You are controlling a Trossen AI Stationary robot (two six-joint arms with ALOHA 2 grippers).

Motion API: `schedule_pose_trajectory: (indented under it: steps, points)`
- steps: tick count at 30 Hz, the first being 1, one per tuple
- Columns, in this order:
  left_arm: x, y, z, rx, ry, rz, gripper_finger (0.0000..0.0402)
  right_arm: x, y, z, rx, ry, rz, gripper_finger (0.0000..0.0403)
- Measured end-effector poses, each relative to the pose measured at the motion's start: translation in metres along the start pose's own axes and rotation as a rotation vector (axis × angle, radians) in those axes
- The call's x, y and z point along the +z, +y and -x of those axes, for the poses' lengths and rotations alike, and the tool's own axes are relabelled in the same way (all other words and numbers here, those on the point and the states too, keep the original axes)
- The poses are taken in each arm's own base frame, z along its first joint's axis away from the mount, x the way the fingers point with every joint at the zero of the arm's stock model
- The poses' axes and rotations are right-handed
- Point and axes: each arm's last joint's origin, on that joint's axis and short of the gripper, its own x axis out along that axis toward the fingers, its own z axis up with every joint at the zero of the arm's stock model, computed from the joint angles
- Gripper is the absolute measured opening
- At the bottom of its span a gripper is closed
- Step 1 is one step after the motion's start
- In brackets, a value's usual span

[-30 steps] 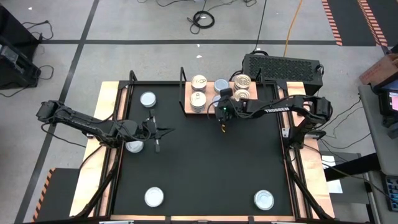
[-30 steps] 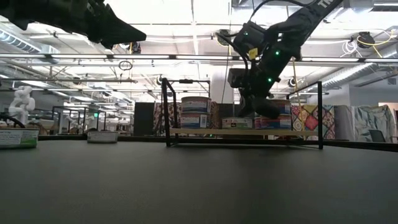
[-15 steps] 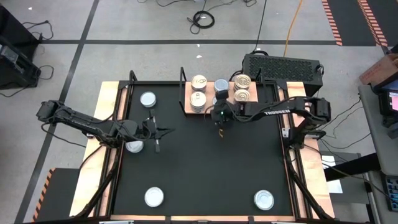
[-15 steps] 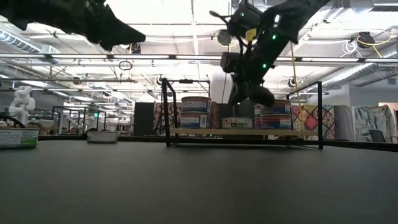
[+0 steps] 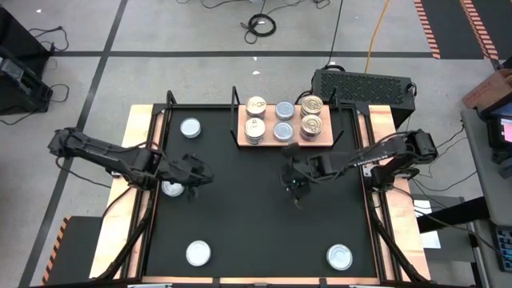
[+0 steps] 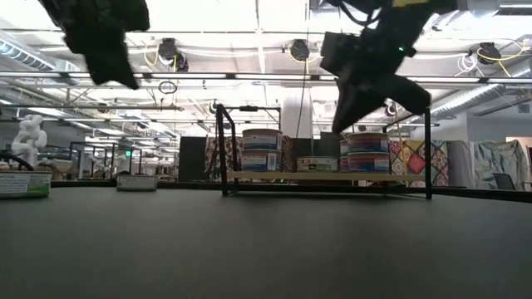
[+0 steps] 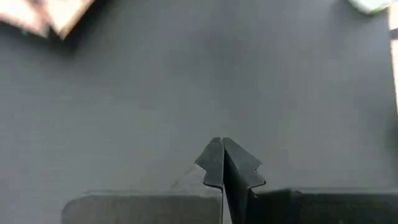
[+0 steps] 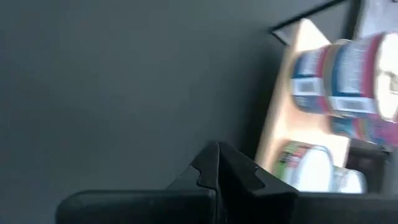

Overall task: Stack canned seafood by type on shelf
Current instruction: Stack the green tuna can on top of the other green tuna cans on the shelf

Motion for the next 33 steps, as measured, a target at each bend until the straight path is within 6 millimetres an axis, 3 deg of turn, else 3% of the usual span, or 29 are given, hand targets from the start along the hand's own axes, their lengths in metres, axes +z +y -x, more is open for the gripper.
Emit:
schedule_pose_trajectory:
  steps: [5, 12, 18, 33]
  points:
    - [-0.014, -0.004, 0.001, 0.156, 0.329, 0.181, 0.0, -0.001, 0.027, -0.006, 0.011, -0.075, -0.006, 0.0]
    - [-0.046, -0.017, -0.025, 0.366, 0.634, 0.173, 0.0, 0.002, 0.039, -0.006, -0.007, -0.156, 0.089, 0.0]
    - [-0.058, -0.023, -0.043, 0.459, 0.714, 0.145, 0.0017, 0.001, 0.038, -0.007, -0.001, -0.143, 0.106, 0.0]
    - [-0.06, -0.02, -0.045, 0.552, 0.701, 0.122, 0.0156, 0.0, 0.04, -0.007, 0.075, -0.166, 0.119, 0.0]
